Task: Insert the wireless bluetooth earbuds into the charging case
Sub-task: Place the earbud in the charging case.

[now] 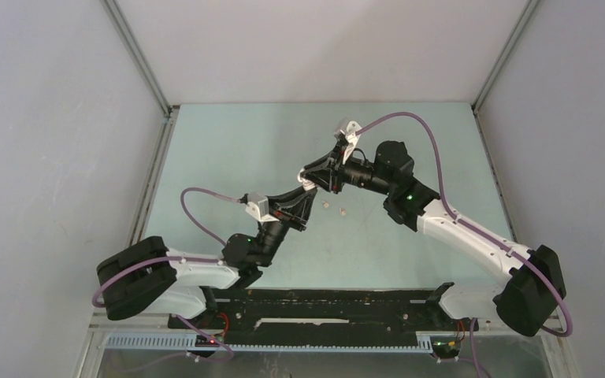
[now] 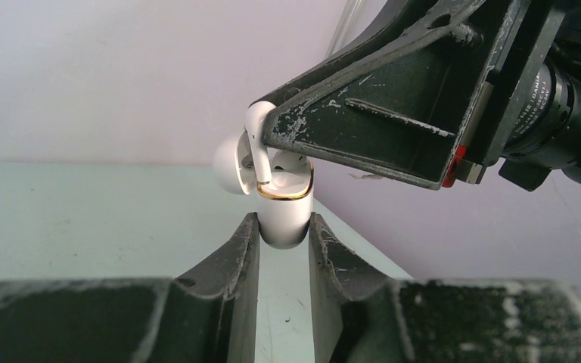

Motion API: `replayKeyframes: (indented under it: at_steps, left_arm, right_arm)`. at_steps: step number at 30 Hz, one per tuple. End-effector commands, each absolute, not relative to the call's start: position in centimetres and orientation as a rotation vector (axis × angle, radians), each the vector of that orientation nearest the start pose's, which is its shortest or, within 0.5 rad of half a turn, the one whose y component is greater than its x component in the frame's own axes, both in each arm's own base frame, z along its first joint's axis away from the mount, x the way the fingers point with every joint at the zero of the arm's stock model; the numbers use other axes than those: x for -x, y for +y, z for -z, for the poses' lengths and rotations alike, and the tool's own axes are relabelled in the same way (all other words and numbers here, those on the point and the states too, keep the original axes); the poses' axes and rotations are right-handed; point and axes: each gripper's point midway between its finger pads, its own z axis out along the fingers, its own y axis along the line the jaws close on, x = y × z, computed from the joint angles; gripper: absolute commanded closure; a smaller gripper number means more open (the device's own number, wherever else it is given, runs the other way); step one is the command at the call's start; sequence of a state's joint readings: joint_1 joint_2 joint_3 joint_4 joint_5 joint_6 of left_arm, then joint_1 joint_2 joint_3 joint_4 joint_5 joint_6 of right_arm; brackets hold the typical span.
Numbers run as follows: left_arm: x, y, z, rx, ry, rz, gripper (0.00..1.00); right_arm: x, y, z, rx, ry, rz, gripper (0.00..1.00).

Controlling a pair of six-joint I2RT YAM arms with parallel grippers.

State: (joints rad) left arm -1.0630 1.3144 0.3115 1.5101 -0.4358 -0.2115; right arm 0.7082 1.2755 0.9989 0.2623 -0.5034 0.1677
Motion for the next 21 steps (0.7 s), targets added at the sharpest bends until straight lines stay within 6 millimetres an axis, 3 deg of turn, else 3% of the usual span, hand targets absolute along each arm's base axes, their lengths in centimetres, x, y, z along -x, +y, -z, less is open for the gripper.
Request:
replayKeyframes:
  at_steps: [1,21]
  left_arm:
    - [-23.02,-26.99,-30.76,0.026,1.058,0.960,1.00]
    - [-23.35,-26.18,-30.91,0.052,1.055,0.930,1.00]
  right_arm:
    - [-26.06,34.31,-31.96,0.844,1.427,-1.041,1.00]
    - [-25.62,34.00,-31.91,0.852,1.441,-1.055,1.00]
